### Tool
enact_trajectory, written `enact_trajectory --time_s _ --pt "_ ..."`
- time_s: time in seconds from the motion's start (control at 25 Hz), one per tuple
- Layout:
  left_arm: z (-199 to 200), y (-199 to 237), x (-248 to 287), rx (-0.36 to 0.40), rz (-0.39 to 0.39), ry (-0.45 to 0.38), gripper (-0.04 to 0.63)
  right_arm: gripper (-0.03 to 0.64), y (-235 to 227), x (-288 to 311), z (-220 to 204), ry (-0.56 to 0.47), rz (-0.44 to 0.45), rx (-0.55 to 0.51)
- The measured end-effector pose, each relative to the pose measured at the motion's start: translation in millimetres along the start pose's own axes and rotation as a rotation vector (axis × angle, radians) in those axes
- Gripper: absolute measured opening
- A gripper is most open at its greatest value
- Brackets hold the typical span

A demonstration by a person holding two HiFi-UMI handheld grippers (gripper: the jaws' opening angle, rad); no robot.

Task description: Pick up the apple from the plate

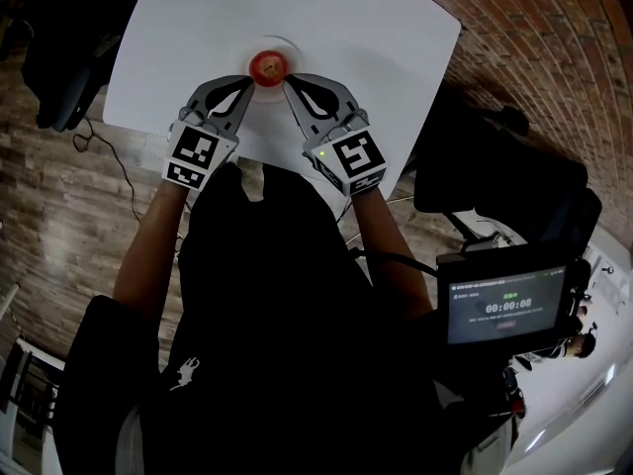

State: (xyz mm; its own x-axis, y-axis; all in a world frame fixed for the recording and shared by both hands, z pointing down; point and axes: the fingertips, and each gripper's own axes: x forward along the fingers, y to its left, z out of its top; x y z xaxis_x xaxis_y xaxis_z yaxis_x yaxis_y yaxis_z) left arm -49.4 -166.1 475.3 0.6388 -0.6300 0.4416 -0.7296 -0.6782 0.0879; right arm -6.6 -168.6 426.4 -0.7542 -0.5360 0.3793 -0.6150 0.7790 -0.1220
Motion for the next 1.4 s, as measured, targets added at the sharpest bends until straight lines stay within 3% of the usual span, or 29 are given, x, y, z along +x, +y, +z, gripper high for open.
enact_trajectory --time_s 1.4 --pt "-41.7 1.5 40.1 -0.002 0.002 0.093 0.008 0.005 -16.2 25.2 -50.6 0.094 0.070 0.024"
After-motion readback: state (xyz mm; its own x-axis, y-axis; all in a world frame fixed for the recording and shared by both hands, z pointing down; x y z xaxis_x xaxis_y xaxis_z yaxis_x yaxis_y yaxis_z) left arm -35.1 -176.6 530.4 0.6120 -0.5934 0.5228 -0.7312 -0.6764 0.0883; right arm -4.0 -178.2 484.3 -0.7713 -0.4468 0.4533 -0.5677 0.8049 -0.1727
